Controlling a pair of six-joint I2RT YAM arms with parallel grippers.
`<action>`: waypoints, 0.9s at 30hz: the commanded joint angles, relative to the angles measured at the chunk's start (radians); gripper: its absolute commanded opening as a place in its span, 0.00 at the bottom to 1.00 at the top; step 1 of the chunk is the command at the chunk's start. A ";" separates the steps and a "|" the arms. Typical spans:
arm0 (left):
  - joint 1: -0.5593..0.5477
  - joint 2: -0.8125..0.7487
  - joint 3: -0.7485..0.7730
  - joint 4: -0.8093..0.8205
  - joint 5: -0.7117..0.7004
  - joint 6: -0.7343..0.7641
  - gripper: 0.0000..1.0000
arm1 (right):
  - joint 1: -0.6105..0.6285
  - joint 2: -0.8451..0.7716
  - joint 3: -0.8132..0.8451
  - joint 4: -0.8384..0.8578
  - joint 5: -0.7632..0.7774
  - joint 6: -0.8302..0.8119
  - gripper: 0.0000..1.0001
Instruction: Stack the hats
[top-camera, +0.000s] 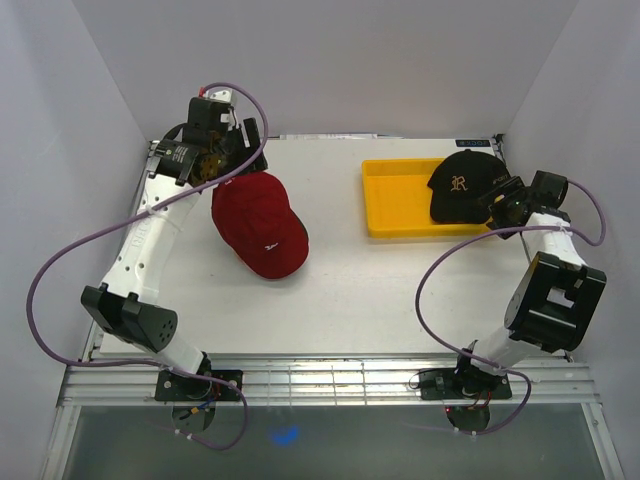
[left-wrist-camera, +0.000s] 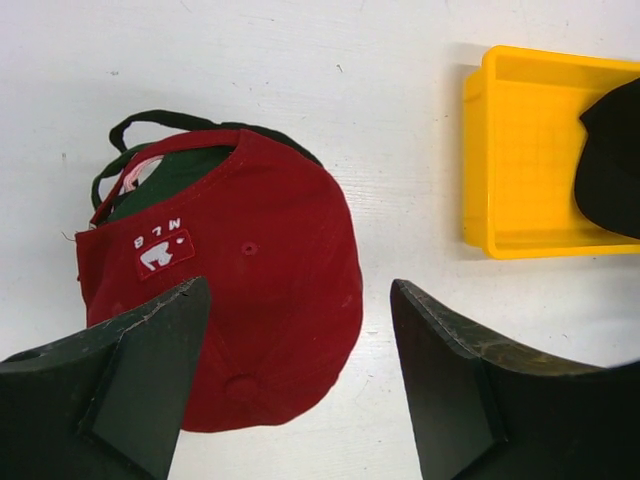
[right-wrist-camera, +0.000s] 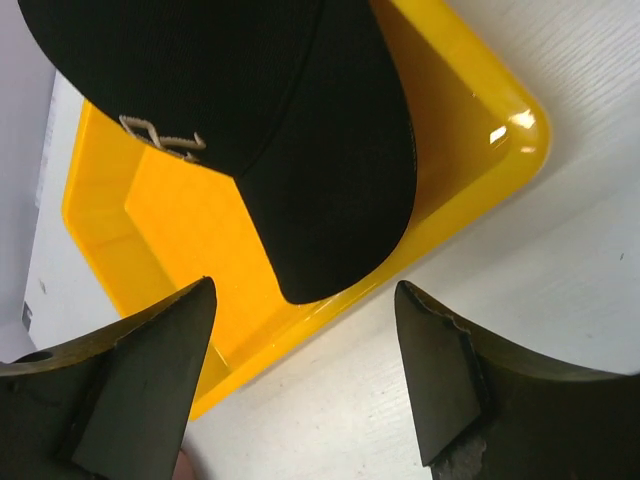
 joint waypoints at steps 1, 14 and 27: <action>-0.008 -0.061 -0.009 0.032 0.028 -0.006 0.83 | -0.027 0.035 0.082 0.029 0.022 -0.065 0.79; -0.019 -0.076 -0.059 0.062 0.040 -0.007 0.83 | -0.056 0.184 0.076 0.305 -0.077 -0.121 0.97; -0.030 -0.067 -0.058 0.062 0.033 -0.012 0.83 | -0.055 0.135 -0.093 0.557 -0.205 0.006 0.85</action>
